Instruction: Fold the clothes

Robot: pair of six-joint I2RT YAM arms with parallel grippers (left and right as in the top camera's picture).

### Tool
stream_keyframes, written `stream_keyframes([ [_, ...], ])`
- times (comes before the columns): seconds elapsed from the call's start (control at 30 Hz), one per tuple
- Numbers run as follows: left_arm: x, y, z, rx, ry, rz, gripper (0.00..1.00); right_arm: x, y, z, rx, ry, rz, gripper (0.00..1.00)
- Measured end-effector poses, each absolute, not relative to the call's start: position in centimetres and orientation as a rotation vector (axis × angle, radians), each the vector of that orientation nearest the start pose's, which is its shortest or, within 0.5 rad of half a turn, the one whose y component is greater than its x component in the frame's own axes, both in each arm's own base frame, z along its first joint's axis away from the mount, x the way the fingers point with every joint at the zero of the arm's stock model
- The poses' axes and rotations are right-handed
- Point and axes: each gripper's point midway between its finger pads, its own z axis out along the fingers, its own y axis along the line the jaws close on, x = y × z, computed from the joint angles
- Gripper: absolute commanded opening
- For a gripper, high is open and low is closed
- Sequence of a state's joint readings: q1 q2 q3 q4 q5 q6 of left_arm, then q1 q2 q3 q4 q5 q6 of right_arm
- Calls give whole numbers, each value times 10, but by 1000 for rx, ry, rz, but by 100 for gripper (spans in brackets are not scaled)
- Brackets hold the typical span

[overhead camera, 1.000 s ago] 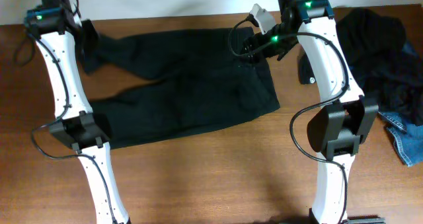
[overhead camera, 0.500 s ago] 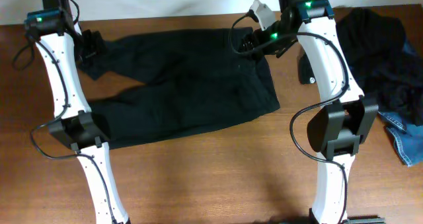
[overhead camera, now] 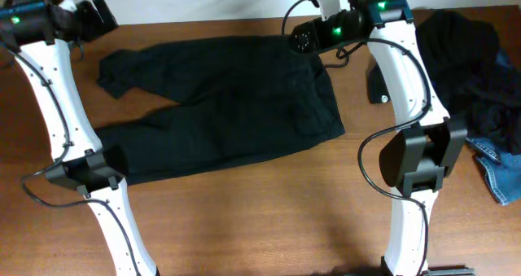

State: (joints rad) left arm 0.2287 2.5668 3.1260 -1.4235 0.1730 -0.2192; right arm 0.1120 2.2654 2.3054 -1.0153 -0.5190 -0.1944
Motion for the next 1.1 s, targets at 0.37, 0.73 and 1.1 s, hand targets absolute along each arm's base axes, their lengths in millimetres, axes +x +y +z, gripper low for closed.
stream_keyframes([
  [0.37,614,67,224,-253,2356,-244,25,544,160,204,-558,2393,650,80],
  [0.73,610,0,149,-82,2558,-251,1,535,169,200,-577,2424,666,80],
  [1.1,557,34,44,-203,2925,-73,1,530,168,197,-579,2448,669,80],
])
